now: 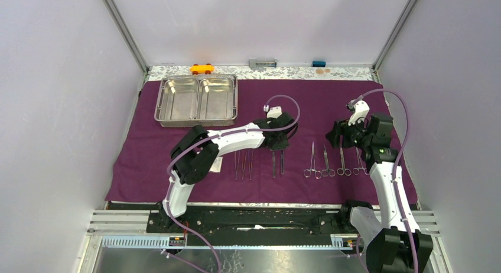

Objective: Open and lay out the surgical kit
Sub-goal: Place the medical item in the surgical kit.

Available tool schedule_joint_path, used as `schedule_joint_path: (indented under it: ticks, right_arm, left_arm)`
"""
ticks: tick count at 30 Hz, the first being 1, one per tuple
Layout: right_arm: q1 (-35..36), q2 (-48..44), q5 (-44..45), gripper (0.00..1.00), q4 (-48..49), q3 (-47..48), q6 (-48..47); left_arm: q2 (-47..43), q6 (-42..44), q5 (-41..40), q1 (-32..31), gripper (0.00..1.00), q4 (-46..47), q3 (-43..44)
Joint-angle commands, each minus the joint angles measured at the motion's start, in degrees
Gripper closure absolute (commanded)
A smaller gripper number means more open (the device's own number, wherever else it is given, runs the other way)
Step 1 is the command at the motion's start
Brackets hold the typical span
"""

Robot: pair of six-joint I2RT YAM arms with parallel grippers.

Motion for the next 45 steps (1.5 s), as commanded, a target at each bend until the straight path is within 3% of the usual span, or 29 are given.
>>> schedule_joint_path:
  ticks: [1, 45]
  right_arm:
    - [-0.3, -1.1, -2.0, 0.30, 1.2, -0.1, -1.1]
    - [-0.3, -2.1, -4.1, 0.30, 1.1, -0.8, -1.0]
  left_arm:
    - [0.5, 0.0, -2.9, 0.1, 1.00, 0.5, 1.7]
    - [1.1, 1.6, -3.4, -0.5, 0.98, 4.9, -3.8]
